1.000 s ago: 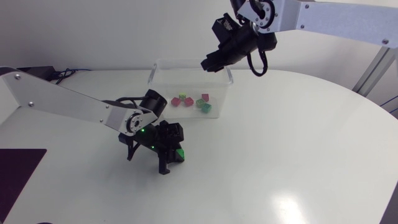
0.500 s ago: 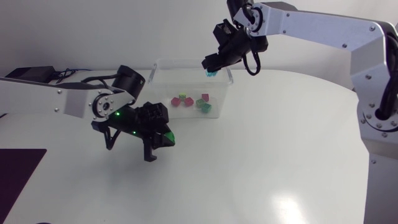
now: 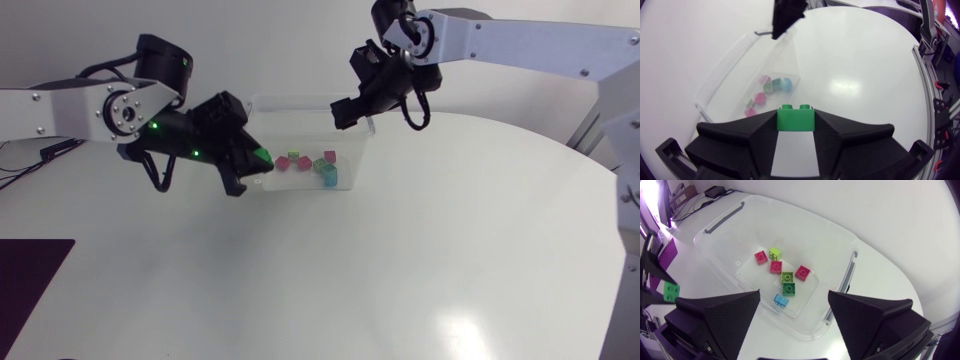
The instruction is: Place the duplo bricks in the container
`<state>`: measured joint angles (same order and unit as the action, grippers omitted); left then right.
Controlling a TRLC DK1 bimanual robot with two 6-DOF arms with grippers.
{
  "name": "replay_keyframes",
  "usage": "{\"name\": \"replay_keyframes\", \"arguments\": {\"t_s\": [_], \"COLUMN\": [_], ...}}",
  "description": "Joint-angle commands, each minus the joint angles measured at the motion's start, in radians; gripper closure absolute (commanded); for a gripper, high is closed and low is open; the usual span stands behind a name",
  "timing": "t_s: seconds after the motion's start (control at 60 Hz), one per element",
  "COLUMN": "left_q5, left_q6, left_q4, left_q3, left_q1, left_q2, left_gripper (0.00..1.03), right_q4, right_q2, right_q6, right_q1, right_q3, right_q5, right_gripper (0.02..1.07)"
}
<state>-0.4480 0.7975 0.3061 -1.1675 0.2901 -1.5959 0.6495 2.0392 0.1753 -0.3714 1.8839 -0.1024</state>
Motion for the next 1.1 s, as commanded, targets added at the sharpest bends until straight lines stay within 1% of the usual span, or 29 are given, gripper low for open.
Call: {"name": "replay_keyframes", "arguments": {"t_s": [0.0, 0.083, 0.167, 0.333, 0.483, 0.6, 0.633, 0.683, 0.733, 0.75, 0.783, 0.817, 0.917, 1.0, 1.083], "left_q5": [-0.014, -0.012, 0.006, 0.104, 0.164, 0.212, 0.227, 0.236, 0.253, 0.255, 0.265, 0.282, 0.298, 0.344, 0.381], "left_q6": [-0.080, -0.142, -0.198, -0.302, -0.337, -0.362, -0.368, -0.376, -0.380, -0.382, -0.388, -0.393, -0.416, -0.416, -0.417], "left_q4": [-0.035, -0.079, -0.114, -0.220, -0.231, -0.236, -0.237, -0.237, -0.237, -0.237, -0.236, -0.234, -0.226, -0.219, -0.213], "left_q3": [-0.064, -0.113, -0.169, -0.274, -0.374, -0.445, -0.459, -0.474, -0.486, -0.488, -0.495, -0.501, -0.514, -0.506, -0.488], "left_q1": [-0.009, -0.016, -0.022, -0.025, -0.028, -0.026, -0.026, -0.028, -0.026, -0.028, -0.026, -0.028, -0.035, -0.037, -0.043], "left_q2": [-0.015, -0.049, -0.096, -0.207, -0.308, -0.381, -0.398, -0.421, -0.441, -0.446, -0.460, -0.469, -0.484, -0.481, -0.458], "left_gripper": [0.82, 0.81, 0.81, 0.80, 0.79, 0.78, 0.73, 0.61, 0.42, 0.38, 0.17, 0.05, 0.04, 0.04, 0.04], "right_q4": [-0.034, -0.074, -0.099, -0.154, -0.203, -0.228, -0.234, -0.240, -0.248, -0.249, -0.244, -0.241, -0.248, -0.244, -0.235], "right_q2": [-0.093, -0.159, -0.209, -0.310, -0.382, -0.425, -0.438, -0.453, -0.473, -0.478, -0.485, -0.491, -0.522, -0.539, -0.562], "right_q6": [-0.005, -0.005, -0.005, -0.005, -0.007, -0.007, -0.007, -0.008, -0.008, -0.008, -0.008, -0.008, -0.010, -0.014, -0.025], "right_q1": [0.005, 0.005, 0.006, 0.008, 0.012, 0.020, 0.022, 0.023, 0.028, 0.031, 0.031, 0.032, 0.037, 0.040, 0.051], "right_q3": [-0.095, -0.192, -0.262, -0.414, -0.529, -0.588, -0.602, -0.618, -0.638, -0.643, -0.651, -0.657, -0.683, -0.690, -0.700], "right_q5": [0.010, 0.020, 0.023, 0.036, 0.040, 0.066, 0.069, 0.082, 0.090, 0.090, 0.098, 0.110, 0.132, 0.181, 0.194], "right_gripper": [0.07, 0.07, 0.07, 0.07, 0.07, 0.07, 0.07, 0.07, 0.07, 0.07, 0.07, 0.07, 0.07, 0.07, 0.07]}}
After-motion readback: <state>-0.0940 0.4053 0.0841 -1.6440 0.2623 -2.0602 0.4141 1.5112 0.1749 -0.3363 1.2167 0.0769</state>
